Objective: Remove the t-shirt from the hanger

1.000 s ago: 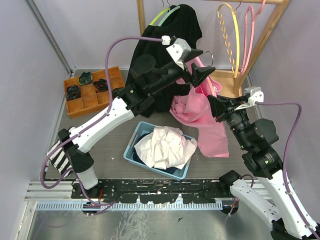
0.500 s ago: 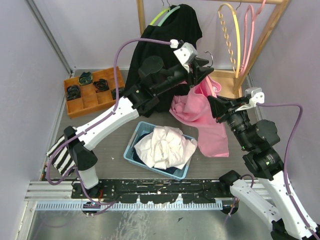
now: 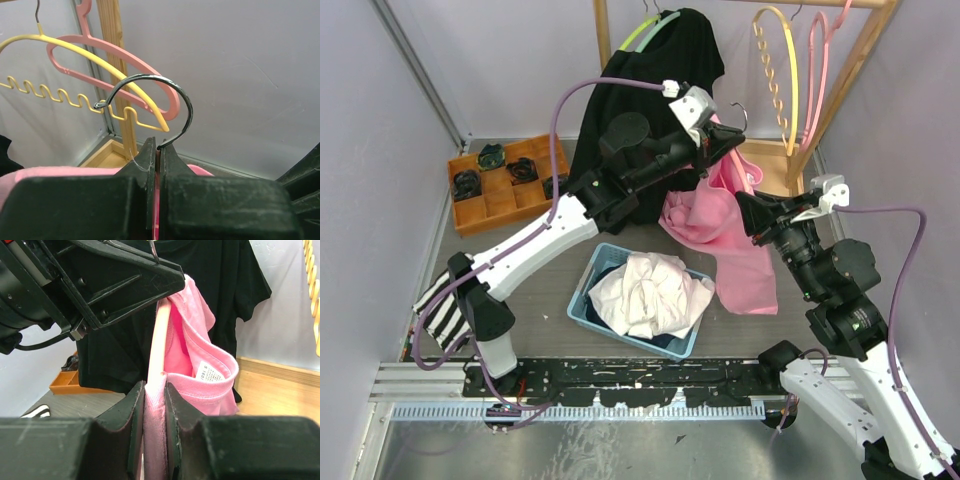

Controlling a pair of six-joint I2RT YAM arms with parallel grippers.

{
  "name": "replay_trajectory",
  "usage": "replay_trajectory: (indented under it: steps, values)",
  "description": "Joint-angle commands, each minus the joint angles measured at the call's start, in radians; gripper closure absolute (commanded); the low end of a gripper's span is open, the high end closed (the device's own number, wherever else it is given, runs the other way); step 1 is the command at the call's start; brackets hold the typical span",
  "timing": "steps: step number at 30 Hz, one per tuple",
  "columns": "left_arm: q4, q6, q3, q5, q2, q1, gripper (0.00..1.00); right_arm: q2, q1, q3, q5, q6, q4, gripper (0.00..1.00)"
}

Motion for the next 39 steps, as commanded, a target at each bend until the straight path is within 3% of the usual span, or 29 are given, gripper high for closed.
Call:
replay_trajectory:
  steps: [1, 4, 6, 11, 21, 27, 39]
  values:
    - [0.001, -0.015, 0.008, -0.088, -0.005, 0.006, 1.00, -0.009, -0.002, 0.072, 0.003, -0.013, 0.077, 0.65]
    - [-0.031, -0.005, 0.054, -0.138, -0.001, 0.007, 1.00, -0.010, -0.004, 0.081, 0.020, -0.022, 0.030, 0.45]
    - [-0.077, 0.010, 0.115, -0.154, 0.014, 0.007, 1.00, -0.021, -0.004, 0.083, 0.026, -0.029, -0.010, 0.37]
    - [-0.154, 0.018, 0.259, -0.171, 0.061, 0.025, 1.00, -0.078, -0.004, 0.060, 0.043, -0.033, -0.087, 0.30]
    - [-0.225, 0.017, 0.406, -0.144, 0.115, 0.045, 1.00, -0.215, -0.003, -0.004, 0.087, -0.002, -0.253, 0.30]
    - [-0.236, 0.013, 0.432, -0.149, 0.116, 0.050, 1.00, -0.253, -0.003, -0.039, 0.094, 0.011, -0.289, 0.39]
    - [-0.267, -0.034, 0.486, -0.199, 0.122, 0.062, 1.00, -0.257, -0.003, -0.090, 0.135, 0.027, -0.299, 0.98]
